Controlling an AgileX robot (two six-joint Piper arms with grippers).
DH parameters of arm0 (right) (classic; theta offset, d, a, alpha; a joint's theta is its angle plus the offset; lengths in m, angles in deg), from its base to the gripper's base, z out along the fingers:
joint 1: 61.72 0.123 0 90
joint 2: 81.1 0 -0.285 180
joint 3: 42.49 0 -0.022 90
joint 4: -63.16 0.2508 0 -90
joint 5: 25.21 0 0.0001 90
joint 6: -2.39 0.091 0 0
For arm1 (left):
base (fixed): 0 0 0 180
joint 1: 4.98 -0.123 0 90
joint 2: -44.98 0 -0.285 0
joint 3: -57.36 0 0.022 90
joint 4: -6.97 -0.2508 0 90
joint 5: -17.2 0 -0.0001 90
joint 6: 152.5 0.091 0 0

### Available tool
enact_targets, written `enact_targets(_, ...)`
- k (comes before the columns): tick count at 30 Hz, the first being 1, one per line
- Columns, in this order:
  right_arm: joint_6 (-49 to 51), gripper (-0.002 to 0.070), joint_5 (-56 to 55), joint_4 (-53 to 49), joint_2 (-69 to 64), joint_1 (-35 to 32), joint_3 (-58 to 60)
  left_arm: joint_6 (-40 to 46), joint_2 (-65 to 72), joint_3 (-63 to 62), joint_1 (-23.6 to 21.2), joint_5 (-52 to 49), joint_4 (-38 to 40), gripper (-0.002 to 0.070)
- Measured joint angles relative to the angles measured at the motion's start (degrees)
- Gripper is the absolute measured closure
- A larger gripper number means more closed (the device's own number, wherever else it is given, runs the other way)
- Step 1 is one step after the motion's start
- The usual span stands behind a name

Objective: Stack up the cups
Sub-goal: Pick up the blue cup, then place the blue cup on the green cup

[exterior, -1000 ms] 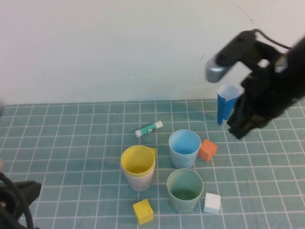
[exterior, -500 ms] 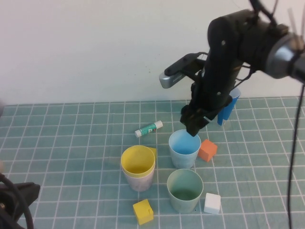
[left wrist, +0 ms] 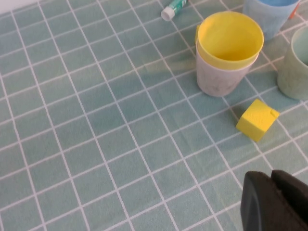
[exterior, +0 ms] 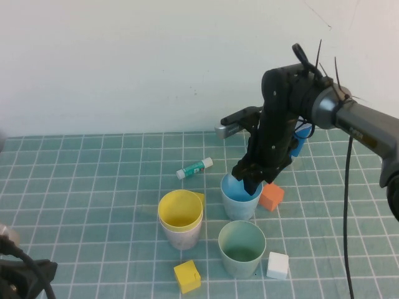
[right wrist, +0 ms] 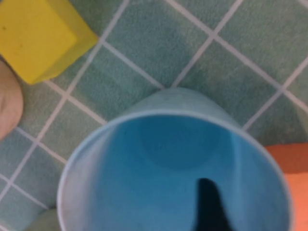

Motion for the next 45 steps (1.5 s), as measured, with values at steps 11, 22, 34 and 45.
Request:
enact_targets(11, -3.8, 0.0659, 0.3, 0.5, 2.0, 0.1, -1.0, 0.0, 0.0, 0.4, 0.0, 1.6, 0.0, 0.0676)
enact_targets(22, -7.9, 0.0660, 1.2, 0.4, 24.0, 4.7, 7.8, 0.0, 0.0, 0.4, 0.0, 1.7, -0.7, 0.0676)
enact_targets(34, -6.1, 0.0660, -3.1, 0.6, 25.6, 8.3, 28.1, 0.0, 0.0, 0.4, 0.0, 1.8, -0.7, 0.0677)
enact_targets(45, -5.9, 0.0596, -6.7, 0.6, 25.6, 8.3, 29.9, 0.0, 0.0, 0.4, 0.0, 1.8, -0.7, 0.0676)
